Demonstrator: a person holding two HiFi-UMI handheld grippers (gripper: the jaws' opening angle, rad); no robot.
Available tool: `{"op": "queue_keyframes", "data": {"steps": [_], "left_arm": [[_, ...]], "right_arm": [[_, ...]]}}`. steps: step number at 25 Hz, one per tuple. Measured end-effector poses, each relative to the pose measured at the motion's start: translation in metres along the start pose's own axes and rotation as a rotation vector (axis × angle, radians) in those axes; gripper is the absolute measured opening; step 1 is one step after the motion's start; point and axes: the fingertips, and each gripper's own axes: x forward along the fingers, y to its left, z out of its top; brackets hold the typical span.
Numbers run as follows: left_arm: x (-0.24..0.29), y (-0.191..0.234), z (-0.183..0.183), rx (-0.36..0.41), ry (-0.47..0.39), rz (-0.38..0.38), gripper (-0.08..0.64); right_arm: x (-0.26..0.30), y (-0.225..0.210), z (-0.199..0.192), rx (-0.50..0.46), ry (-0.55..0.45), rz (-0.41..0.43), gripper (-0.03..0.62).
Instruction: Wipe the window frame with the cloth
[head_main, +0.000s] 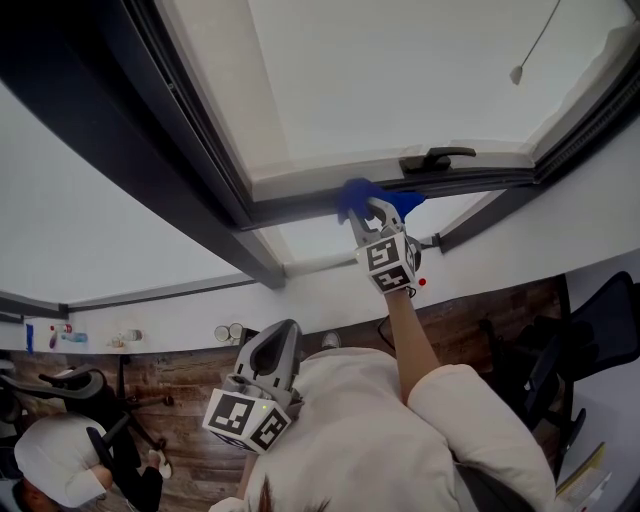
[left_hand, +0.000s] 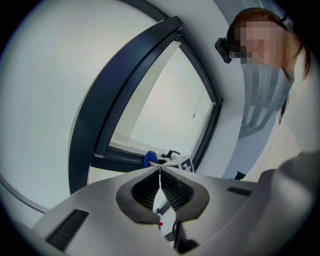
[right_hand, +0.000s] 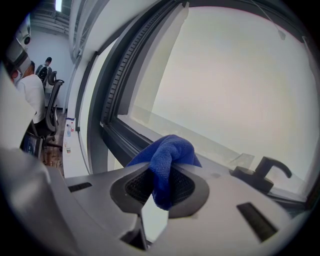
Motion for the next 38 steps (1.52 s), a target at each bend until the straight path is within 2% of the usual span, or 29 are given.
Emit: {"op": "queue_keyframes", "data": {"steps": [21,38], "left_arm": [[0.012,-0.005,-0.001,0.008,0.017,-0.034,0.011],[0.006,0.0,0.002,0.0,0.006,-0.026,0.011]], "right_arm": [[-0.019,-0.048,-0.03,0.083,0.036,-0.119,0.057],[-0.029,-0.075,-0.045,0.141,0.065,-0.199,0.057]]}}
